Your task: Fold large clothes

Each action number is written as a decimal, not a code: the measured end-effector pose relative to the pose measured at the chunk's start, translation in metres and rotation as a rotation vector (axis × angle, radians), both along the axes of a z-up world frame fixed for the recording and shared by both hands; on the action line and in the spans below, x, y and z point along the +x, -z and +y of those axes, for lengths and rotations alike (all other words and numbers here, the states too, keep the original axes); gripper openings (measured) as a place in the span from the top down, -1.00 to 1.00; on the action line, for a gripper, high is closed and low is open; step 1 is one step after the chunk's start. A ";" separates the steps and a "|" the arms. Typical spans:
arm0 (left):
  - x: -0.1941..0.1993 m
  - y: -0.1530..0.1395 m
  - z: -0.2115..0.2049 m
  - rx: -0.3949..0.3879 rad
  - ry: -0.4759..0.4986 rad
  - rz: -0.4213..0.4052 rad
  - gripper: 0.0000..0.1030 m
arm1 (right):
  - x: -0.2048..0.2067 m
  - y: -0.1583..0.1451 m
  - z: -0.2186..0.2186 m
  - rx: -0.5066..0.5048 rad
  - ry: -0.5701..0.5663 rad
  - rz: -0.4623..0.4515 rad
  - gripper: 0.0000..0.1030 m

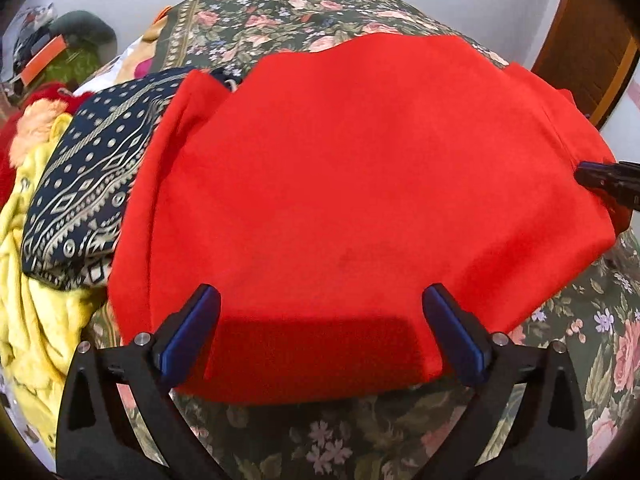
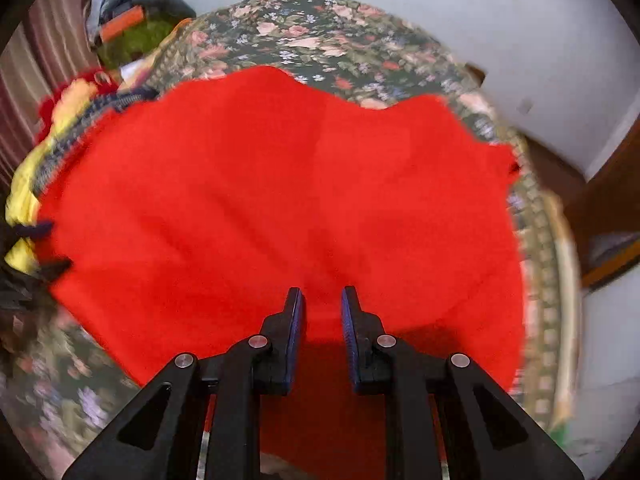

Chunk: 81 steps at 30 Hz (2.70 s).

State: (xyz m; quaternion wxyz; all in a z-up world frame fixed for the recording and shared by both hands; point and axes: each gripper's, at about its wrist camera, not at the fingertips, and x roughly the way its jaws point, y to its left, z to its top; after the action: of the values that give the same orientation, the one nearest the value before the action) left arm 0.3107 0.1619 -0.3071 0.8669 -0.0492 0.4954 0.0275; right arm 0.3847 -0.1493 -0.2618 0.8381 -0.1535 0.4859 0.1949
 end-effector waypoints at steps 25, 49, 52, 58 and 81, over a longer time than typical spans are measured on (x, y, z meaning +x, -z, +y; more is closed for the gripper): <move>-0.118 -0.028 0.077 -0.040 -0.294 0.019 -1.00 | -0.042 -0.041 -0.178 0.085 0.405 -0.020 -0.99; -0.048 0.024 0.065 -0.798 -0.316 -0.087 -0.88 | -0.043 -0.073 -0.043 0.236 0.138 -0.027 -0.99; -0.029 0.033 0.075 -0.825 -0.335 -0.101 -0.77 | -0.037 -0.065 -0.029 0.238 0.119 -0.006 -0.99; 0.013 0.043 0.088 -0.847 -0.390 -0.146 -0.39 | -0.027 -0.054 -0.005 0.209 0.089 0.005 -0.99; -0.057 -0.131 0.069 -0.373 -0.288 -0.578 0.86 | -0.021 -0.032 0.130 0.224 -0.132 0.122 -1.00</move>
State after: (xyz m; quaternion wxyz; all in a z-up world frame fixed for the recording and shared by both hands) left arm 0.2535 0.2308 -0.1757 0.9343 -0.2811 0.2148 0.0432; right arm 0.3632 -0.0193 -0.2298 0.8042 -0.0786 0.5000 0.3115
